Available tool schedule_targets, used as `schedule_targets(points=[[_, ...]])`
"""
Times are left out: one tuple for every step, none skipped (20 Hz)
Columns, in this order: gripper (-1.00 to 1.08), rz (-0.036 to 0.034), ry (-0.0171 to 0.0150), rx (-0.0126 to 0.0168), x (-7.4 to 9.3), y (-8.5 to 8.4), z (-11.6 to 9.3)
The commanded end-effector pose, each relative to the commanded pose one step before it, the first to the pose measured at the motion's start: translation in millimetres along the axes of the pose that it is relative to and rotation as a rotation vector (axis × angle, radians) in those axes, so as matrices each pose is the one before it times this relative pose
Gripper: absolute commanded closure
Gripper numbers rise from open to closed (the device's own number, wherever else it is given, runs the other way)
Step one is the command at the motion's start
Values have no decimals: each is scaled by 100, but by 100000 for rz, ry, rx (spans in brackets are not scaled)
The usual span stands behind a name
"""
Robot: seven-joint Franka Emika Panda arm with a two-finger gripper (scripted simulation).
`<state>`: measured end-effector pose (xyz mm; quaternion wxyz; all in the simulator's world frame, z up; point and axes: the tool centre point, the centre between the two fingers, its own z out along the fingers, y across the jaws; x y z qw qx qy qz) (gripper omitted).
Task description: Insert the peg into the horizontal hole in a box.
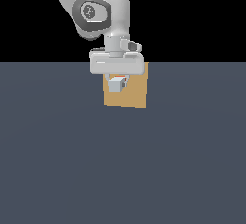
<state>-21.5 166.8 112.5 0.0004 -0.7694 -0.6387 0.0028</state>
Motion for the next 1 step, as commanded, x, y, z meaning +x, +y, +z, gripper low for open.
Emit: schedule_targets(points=[[108, -399, 603, -624, 936, 105, -213]])
